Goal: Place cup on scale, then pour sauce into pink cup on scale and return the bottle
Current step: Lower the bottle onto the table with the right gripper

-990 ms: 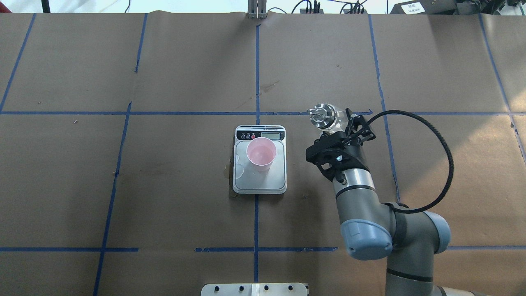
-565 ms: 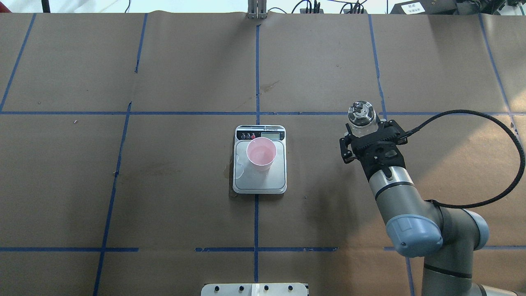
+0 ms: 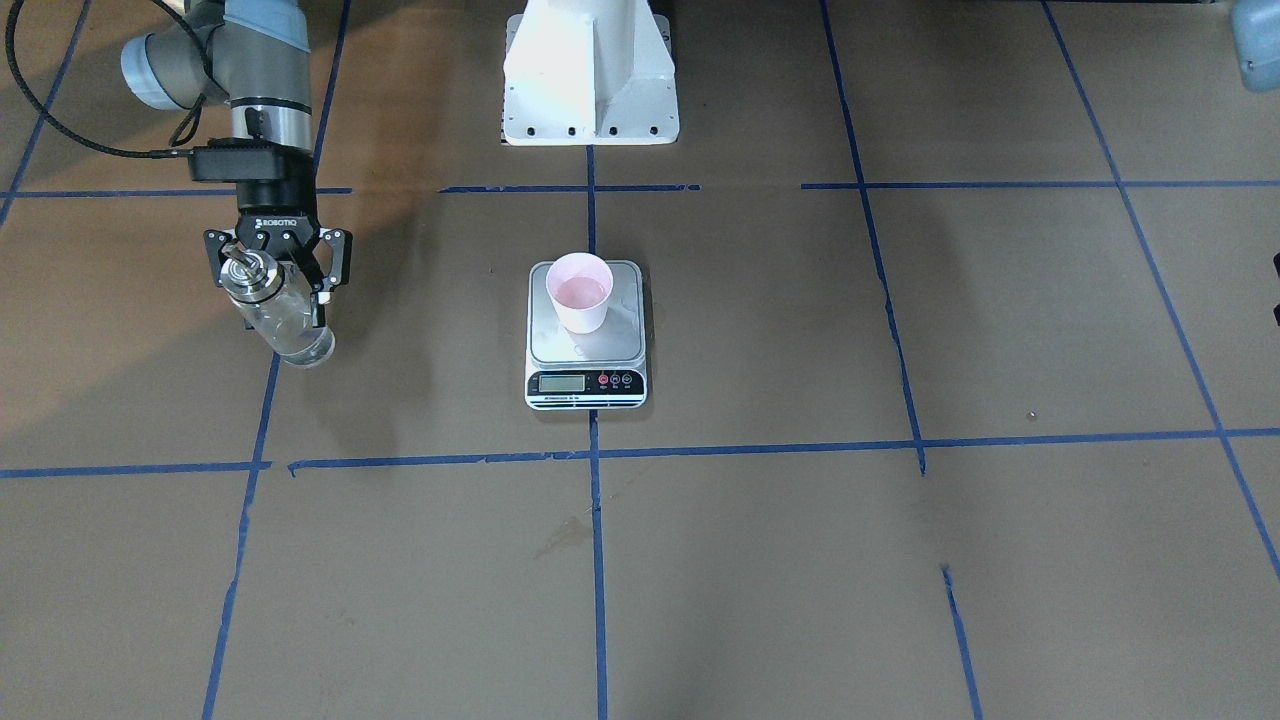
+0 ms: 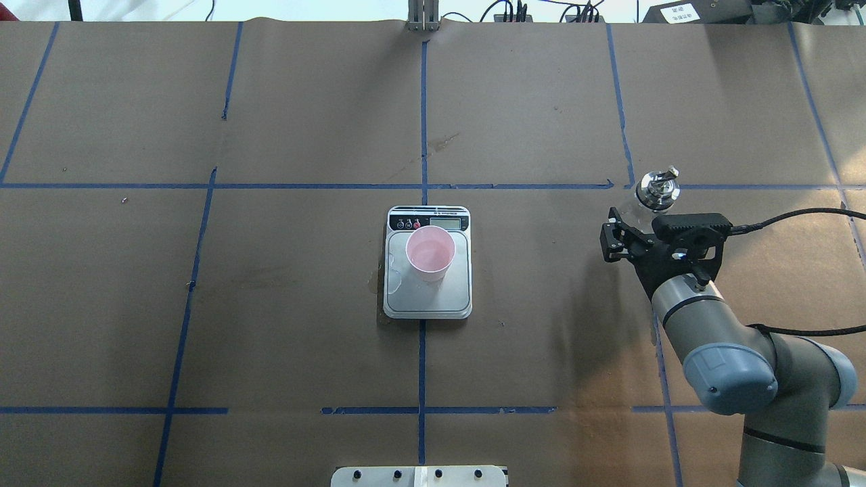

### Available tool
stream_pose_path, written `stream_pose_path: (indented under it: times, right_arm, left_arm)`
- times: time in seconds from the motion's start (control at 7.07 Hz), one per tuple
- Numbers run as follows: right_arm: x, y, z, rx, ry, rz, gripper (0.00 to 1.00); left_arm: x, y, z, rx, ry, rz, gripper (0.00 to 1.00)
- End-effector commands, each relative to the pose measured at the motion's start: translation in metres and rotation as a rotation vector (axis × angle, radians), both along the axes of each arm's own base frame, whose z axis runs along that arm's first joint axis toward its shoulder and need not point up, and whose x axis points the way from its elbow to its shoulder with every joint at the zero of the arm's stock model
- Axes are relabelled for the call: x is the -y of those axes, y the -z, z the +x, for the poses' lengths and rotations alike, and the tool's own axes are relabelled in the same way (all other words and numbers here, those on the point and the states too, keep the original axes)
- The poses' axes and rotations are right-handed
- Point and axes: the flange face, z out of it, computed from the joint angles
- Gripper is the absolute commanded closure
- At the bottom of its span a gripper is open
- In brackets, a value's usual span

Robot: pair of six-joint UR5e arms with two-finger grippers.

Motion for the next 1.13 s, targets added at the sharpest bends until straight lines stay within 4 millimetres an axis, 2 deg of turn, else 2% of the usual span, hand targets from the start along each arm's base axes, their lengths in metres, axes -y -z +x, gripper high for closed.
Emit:
stream_pose_path:
  times: [0.0, 0.42, 0.99]
  right_arm:
    - [0.003, -0.028, 0.011, -0.023, -0.026, -0.032, 1.0]
    - [0.002, -0.035, 0.008, 0.055, -0.013, -0.104, 1.0]
    - [0.001, -0.057, 0.009, 0.01, -0.01, -0.124, 1.0]
  left_arm:
    - [0.0, 0.0, 0.0, 0.0, 0.001, -0.001, 0.0]
    - [0.0, 0.0, 0.0, 0.0, 0.001, -0.001, 0.0]
    - [0.0, -0.002, 0.0, -0.001, 0.0, -0.004, 0.0]
